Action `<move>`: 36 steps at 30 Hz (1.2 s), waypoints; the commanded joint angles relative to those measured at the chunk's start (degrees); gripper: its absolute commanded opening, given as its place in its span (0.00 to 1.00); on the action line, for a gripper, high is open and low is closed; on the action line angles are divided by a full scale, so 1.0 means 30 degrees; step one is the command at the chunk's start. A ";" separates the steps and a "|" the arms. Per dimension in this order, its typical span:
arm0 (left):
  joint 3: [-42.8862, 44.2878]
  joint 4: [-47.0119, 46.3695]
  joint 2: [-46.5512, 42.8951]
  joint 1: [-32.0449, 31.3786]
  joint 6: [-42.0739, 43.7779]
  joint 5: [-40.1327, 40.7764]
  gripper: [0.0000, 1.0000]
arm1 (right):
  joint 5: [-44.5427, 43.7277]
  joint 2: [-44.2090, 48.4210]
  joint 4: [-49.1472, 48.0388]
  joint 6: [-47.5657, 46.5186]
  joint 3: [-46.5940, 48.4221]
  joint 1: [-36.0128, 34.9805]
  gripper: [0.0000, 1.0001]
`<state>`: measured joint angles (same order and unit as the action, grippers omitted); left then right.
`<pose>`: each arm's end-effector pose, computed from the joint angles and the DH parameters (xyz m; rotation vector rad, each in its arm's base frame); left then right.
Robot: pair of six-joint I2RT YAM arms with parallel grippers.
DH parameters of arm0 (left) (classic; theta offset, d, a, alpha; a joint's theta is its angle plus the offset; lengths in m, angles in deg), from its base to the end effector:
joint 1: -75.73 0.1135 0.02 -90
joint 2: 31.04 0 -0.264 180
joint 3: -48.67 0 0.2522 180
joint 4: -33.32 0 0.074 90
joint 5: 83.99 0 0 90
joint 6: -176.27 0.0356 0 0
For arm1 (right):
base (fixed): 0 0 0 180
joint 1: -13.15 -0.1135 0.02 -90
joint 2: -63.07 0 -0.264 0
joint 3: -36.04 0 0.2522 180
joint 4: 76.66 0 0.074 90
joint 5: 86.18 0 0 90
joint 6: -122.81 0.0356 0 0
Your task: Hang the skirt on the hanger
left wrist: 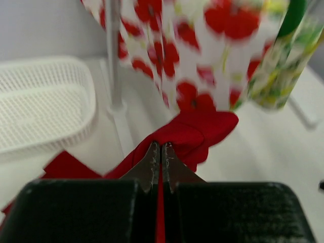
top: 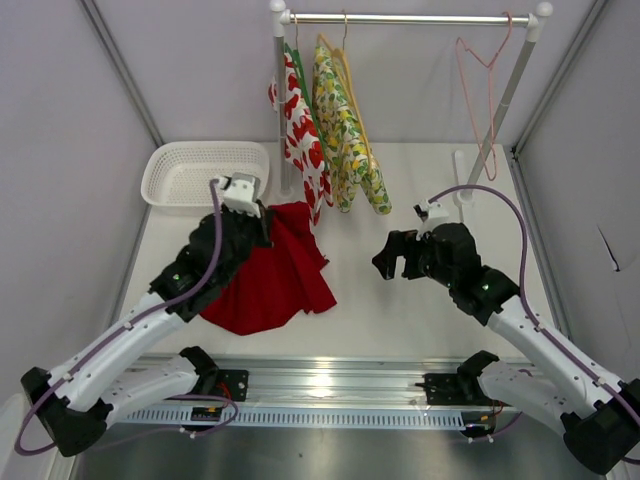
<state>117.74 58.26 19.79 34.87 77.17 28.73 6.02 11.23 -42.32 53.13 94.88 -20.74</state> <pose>0.1594 -0.1197 0.3846 0.1692 1.6803 -0.3217 0.1690 0.1152 0.3015 -0.2733 2.0889 0.6203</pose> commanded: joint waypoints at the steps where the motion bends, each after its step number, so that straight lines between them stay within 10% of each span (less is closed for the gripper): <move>1: -0.1528 -0.2612 -0.0508 -0.0208 -0.1941 -0.0980 0.00 | 0.0029 -0.0124 -0.0619 0.0112 -0.0377 -0.0012 0.95; 18: -0.9760 0.1246 -0.5625 -0.3254 -1.0309 0.0503 0.00 | -0.0469 -0.5449 -0.5797 0.2103 -0.2077 -0.2736 0.93; 23: -0.9648 0.7635 -0.7214 -0.3255 -1.4364 0.2826 0.00 | 0.0087 -0.8263 -0.8467 0.3100 -0.1844 -0.2970 0.91; 36: -0.9355 0.9454 -0.7919 -0.3284 -1.5100 0.2300 0.00 | -0.3161 -1.6264 -1.4151 0.7343 0.0969 -0.4699 0.84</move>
<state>88.03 84.75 -3.25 25.27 33.22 34.46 1.69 -34.69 -77.84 69.74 95.36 -34.09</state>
